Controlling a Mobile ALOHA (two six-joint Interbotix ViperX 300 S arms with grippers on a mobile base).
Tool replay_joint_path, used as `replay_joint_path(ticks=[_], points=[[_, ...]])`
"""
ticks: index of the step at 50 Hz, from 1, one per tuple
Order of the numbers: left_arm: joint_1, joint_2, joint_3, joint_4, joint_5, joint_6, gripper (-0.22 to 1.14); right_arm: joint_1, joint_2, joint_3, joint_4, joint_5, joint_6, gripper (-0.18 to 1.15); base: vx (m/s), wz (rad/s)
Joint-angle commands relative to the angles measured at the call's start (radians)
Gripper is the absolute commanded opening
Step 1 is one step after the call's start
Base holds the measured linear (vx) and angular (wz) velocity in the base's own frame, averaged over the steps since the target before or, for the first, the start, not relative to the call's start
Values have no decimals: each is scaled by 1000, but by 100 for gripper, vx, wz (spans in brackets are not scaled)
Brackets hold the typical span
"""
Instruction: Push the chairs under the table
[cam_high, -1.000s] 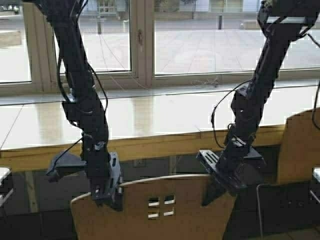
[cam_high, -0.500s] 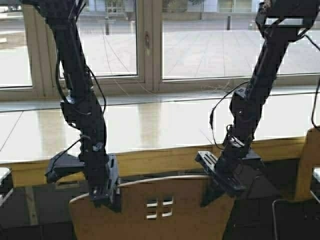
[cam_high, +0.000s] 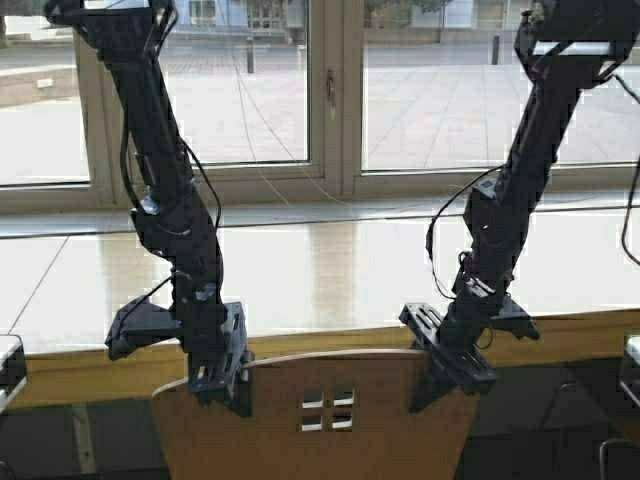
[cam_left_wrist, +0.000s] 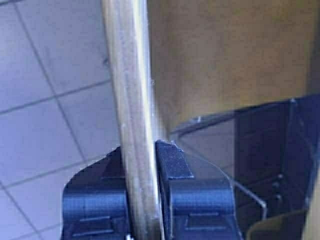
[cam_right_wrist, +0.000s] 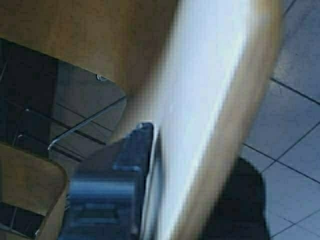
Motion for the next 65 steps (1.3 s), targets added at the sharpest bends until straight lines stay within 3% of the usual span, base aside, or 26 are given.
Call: replay_joint_path(ticks=[1,30,35,43,46,50,65], points=[[32,5,-21,25,-29,92,4,35,14,-6,-63,-12,-87,4,17,6],[34,-44,18,48,3,107,8,29,9,31,-173,-3,-123,7,12,3],[38,-43,20,77,23,107,23,29,5,29,-161,12,-123,24,2,0],[38,-49,23,104,67,106,68,15,-12,28,-120,58,-123,86,0,0],[38,-54,23,103,91,104,83,14,-31,37,-114,46,-123,104,-1,0],[38,-58,23,101,135,98,94,15,-61,61,-109,25,-123,106,-2,-1],[38,-216,103,106,179,107,94,14,-276,178,-101,-52,-118,104,-1,1]])
